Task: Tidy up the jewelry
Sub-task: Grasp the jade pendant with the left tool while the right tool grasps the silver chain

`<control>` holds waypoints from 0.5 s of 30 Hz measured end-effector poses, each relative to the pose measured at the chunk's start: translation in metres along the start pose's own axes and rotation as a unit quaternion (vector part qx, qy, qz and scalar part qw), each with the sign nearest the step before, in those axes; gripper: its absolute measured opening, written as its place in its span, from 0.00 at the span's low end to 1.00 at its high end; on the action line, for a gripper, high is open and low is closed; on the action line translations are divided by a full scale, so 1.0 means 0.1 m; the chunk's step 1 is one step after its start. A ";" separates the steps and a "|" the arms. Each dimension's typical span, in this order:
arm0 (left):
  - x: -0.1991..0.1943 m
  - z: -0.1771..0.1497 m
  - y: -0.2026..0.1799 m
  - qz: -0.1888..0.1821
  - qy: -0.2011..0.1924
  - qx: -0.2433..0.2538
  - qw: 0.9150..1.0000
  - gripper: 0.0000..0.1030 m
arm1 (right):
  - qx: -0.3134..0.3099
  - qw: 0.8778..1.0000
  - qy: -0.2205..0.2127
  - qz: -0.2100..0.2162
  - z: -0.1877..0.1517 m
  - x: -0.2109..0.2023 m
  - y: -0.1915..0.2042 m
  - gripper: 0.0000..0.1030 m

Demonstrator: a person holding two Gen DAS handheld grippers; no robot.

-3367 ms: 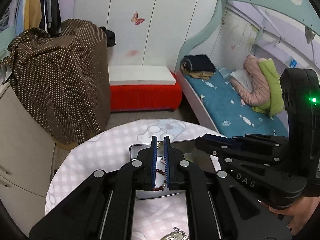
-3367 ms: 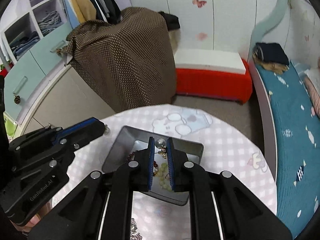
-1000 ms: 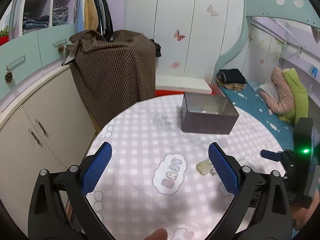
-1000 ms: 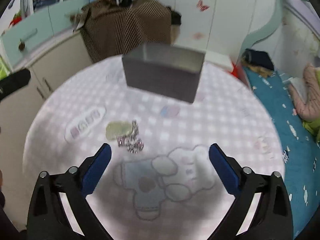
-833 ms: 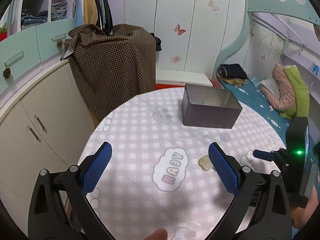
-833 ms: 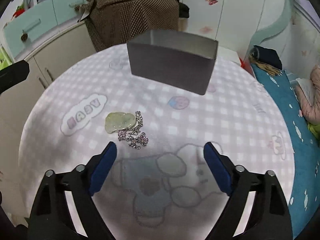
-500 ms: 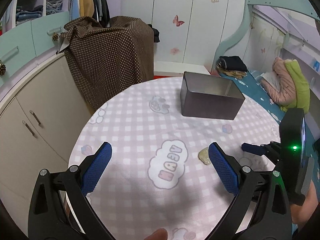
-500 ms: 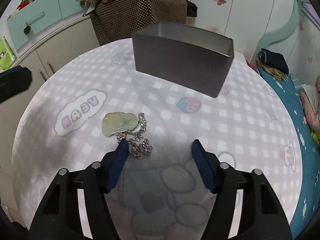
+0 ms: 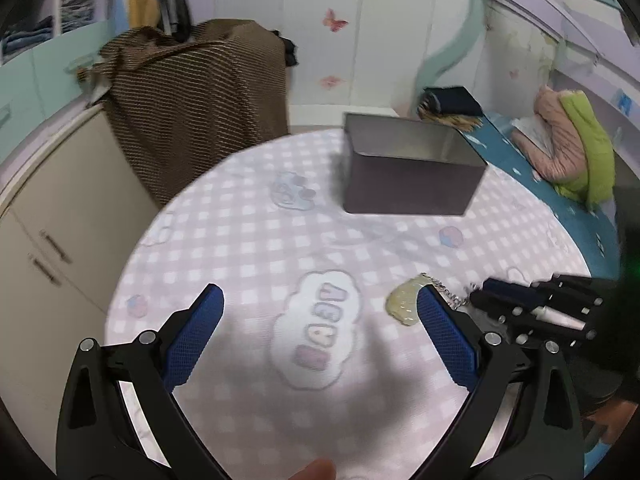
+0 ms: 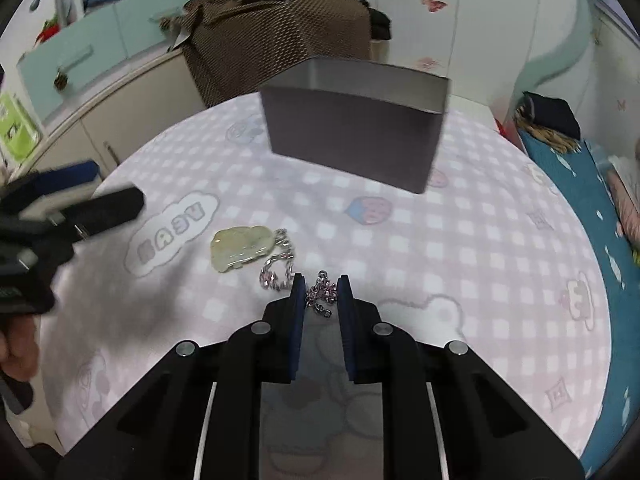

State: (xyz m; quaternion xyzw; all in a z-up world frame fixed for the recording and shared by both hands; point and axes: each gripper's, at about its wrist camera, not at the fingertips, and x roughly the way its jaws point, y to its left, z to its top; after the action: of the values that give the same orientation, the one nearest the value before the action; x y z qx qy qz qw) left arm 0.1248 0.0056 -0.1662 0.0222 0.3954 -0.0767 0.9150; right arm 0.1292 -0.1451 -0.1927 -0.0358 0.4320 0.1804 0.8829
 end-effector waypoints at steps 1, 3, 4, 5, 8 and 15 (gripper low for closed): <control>0.06 0.01 -0.05 -0.004 0.006 0.009 1.000 0.94 | 0.005 1.000 -0.002 -0.003 0.00 -0.03 -0.03 0.14; 0.16 0.01 -0.14 -0.013 0.017 0.031 0.999 0.94 | 0.014 1.000 -0.004 -0.012 0.01 -0.09 -0.10 0.14; 0.22 0.00 -0.18 -0.017 0.021 0.038 0.999 0.94 | 0.019 1.000 -0.006 -0.014 0.01 -0.11 -0.13 0.14; 0.28 0.00 -0.23 -0.021 0.026 0.047 0.998 0.94 | 0.024 1.000 -0.007 -0.014 0.01 -0.13 -0.17 0.14; 0.45 -0.01 -0.34 -0.024 0.038 0.066 0.997 0.94 | 0.032 0.999 -0.009 -0.022 0.01 -0.19 -0.26 0.14; 0.65 -0.05 -0.46 -0.055 0.064 0.084 0.993 0.68 | 0.042 0.999 -0.016 -0.026 0.03 -0.28 -0.36 0.14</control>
State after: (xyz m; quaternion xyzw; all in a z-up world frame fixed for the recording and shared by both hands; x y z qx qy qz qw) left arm 0.1582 -0.0474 -0.2157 0.0821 0.4458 -0.1580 0.8772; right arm 0.1278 -0.1858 -0.1726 -0.0067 0.4243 0.1397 0.8946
